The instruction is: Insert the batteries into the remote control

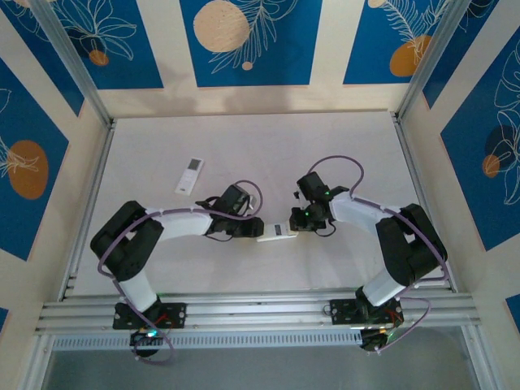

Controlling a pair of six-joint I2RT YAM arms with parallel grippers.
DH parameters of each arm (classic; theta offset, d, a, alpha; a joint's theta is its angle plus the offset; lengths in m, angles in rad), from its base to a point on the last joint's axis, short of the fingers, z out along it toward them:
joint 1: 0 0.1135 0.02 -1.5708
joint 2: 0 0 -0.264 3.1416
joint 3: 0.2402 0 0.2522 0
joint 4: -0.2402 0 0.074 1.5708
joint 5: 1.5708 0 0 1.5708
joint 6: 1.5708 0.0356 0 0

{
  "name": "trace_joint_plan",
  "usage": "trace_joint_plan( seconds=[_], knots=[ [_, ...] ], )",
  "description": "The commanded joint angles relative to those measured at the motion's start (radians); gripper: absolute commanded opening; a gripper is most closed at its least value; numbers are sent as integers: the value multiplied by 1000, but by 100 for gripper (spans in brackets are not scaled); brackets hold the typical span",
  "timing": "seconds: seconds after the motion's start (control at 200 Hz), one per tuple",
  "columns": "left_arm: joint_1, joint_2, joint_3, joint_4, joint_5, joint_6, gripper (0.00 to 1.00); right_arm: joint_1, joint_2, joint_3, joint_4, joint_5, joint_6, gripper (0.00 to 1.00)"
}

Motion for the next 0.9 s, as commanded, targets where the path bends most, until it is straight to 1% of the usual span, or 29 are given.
trace_joint_plan(
  seconds=[0.0, 0.145, 0.315, 0.455, 0.61, 0.795, 0.84, 0.895],
  knots=[
    [-17, 31, 5, 30, 19, -48, 40, 27, 4, 11, -45, 17, 1, 21],
    [-31, 40, -13, 69, 12, -101, 36, 52, 0, 20, -93, 26, 25, 21],
    [-53, 49, -27, 86, -26, -145, 31, 89, -1, 46, -159, 19, 44, 21],
    [-70, 56, -32, 99, -56, -163, 29, 107, 6, 46, -156, 5, 74, 23],
    [-87, 61, -29, 110, -55, -163, 28, 134, 47, 67, -159, 72, 85, 23],
    [-89, 60, -22, 109, -52, -153, 28, 182, 89, 105, -161, 93, 124, 23],
    [-91, 62, -18, 108, -48, -149, 28, 196, 109, 117, -174, 131, 142, 23],
    [-91, 62, -13, 103, -46, -143, 28, 221, 140, 130, -201, 209, 154, 23]
  ],
)
